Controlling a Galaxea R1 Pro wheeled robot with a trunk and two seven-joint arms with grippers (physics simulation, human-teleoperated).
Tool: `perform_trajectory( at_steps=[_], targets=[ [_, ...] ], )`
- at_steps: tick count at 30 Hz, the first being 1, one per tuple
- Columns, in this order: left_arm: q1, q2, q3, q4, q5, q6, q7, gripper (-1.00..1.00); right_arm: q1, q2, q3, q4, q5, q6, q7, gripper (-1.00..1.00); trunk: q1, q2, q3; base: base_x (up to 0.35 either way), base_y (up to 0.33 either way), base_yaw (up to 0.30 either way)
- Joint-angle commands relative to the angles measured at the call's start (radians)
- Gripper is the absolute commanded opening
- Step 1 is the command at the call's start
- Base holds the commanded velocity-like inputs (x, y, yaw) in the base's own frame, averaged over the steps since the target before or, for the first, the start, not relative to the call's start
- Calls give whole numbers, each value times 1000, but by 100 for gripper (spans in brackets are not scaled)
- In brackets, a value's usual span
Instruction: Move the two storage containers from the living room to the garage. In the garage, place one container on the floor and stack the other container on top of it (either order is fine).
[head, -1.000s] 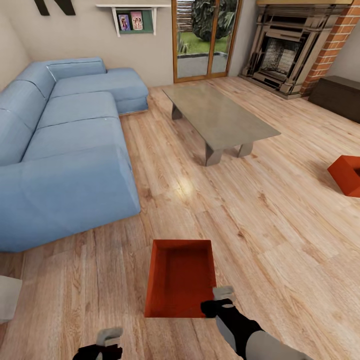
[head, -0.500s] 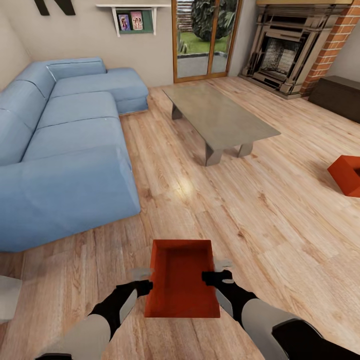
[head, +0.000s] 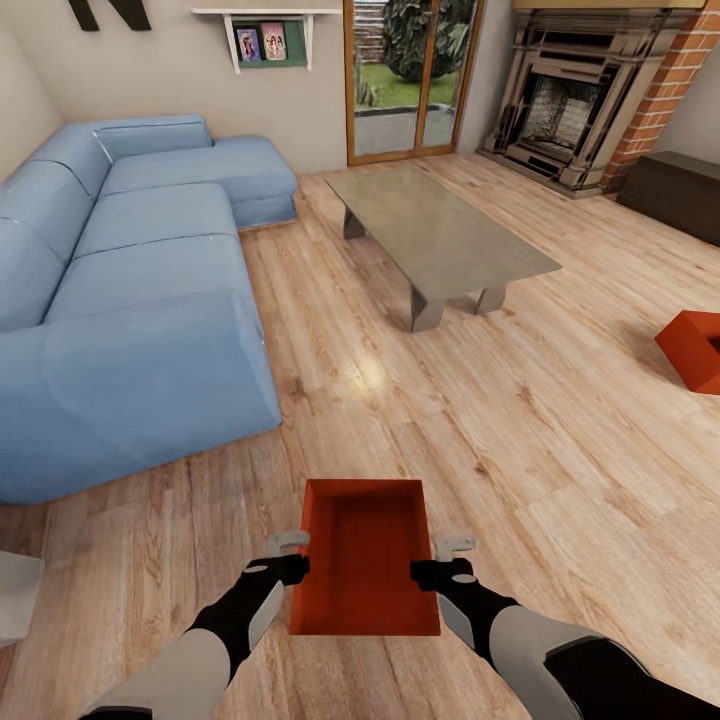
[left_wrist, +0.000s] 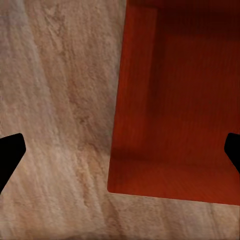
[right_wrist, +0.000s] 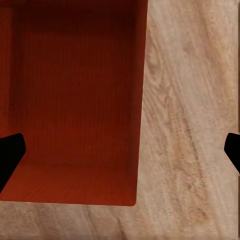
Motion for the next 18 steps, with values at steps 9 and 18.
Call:
perform_trajectory(
  at_steps=[9,18],
  targets=[
    [0,5,0,-12,8,-1,3,100,-1,-5,7,-9,-9,-8,-6,100,0,0,-1,0,0,0],
    [0,-1,2,-15,9,7,9,100,-1,-4,3,-13,-11,-7,-6,100,0,0,-1,0,0,0]
  ],
)
